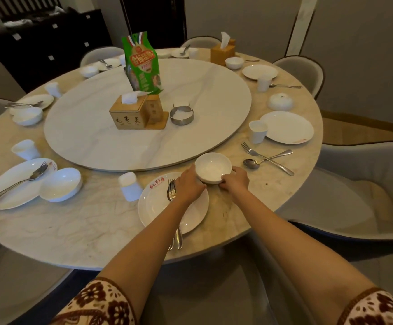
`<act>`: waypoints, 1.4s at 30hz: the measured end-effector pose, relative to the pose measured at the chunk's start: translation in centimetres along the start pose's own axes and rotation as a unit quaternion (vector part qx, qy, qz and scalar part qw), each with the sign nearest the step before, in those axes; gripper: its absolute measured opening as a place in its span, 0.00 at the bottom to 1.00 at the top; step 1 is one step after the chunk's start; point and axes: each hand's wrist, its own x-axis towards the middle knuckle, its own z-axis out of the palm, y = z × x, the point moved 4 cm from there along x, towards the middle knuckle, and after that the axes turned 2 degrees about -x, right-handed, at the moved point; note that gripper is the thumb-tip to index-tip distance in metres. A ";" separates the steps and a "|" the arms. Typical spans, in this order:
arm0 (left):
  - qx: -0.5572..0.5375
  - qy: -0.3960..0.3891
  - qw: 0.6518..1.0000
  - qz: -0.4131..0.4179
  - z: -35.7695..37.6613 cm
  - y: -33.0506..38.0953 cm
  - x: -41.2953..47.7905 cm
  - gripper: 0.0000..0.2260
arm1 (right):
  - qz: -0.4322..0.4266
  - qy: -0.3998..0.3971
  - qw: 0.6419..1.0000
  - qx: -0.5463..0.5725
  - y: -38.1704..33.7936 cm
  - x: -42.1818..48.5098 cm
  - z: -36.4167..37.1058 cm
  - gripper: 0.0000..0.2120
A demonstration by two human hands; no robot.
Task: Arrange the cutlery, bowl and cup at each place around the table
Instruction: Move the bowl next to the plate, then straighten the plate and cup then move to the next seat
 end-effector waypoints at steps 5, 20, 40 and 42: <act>-0.003 -0.006 1.000 -0.008 0.3 -0.5 0.0 0.30 | -0.012 -0.011 1.000 -0.002 -1.7 -2.5 -1.0 0.21; 0.136 0.032 0.987 0.075 -10.5 -5.6 -1.4 0.28 | -0.195 0.001 0.915 -0.354 4.1 -12.9 0.4 0.27; 0.416 -0.122 0.901 0.000 -14.1 -10.1 1.8 0.30 | -0.174 -0.090 0.793 -0.577 7.0 -13.2 0.7 0.34; 0.340 -0.102 0.934 -0.028 -15.1 -10.5 1.9 0.29 | -0.174 -0.090 0.795 -0.575 7.0 -13.1 0.7 0.34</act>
